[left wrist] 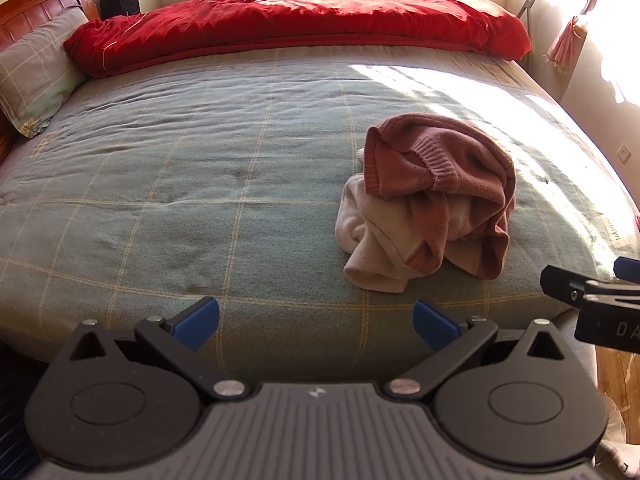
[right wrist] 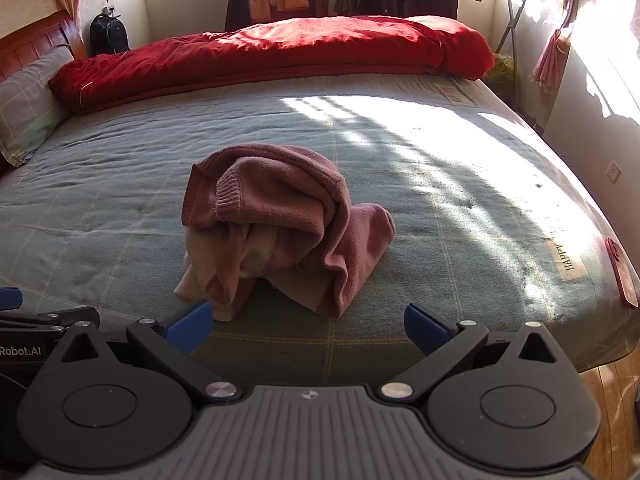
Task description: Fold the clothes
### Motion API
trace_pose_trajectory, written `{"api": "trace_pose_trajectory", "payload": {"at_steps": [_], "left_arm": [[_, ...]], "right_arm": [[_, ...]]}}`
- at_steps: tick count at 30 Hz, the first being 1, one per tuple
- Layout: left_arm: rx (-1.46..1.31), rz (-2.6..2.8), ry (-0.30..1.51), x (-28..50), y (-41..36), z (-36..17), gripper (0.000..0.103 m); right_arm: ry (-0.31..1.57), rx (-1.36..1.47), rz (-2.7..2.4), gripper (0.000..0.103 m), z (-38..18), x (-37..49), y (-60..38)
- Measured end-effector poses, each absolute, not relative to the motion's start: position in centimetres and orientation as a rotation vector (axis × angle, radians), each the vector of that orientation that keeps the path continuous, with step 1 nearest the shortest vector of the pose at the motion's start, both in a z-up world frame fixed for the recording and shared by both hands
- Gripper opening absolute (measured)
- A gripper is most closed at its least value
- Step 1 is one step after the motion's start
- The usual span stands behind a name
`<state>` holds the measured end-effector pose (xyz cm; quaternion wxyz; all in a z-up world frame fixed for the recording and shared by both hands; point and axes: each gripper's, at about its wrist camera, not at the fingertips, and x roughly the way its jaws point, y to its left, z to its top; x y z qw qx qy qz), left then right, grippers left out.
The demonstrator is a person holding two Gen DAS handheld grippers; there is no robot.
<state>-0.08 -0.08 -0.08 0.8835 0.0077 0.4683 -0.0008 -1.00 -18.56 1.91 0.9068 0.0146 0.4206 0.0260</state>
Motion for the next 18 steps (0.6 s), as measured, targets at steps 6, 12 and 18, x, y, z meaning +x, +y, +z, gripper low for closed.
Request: {"api": "trace_pose_trajectory", "payload": {"at_steps": [6,12,18], "left_arm": [[0.011,-0.003,0.977,-0.07,0.03,-0.14,0.102],[0.012,-0.004,0.977,-0.06,0.09,-0.16,0.102],[0.007,-0.002,0.980,-0.07,0.19,-0.21,0.102]], "right_arm": [[0.869,0.026,0.057,0.103,1.87,-1.01,-18.42],[0.870,0.029,0.060,0.103,1.86,-0.91,-18.36],[0.873,0.027,0.066,0.103,1.81,-0.90,-18.23]]}}
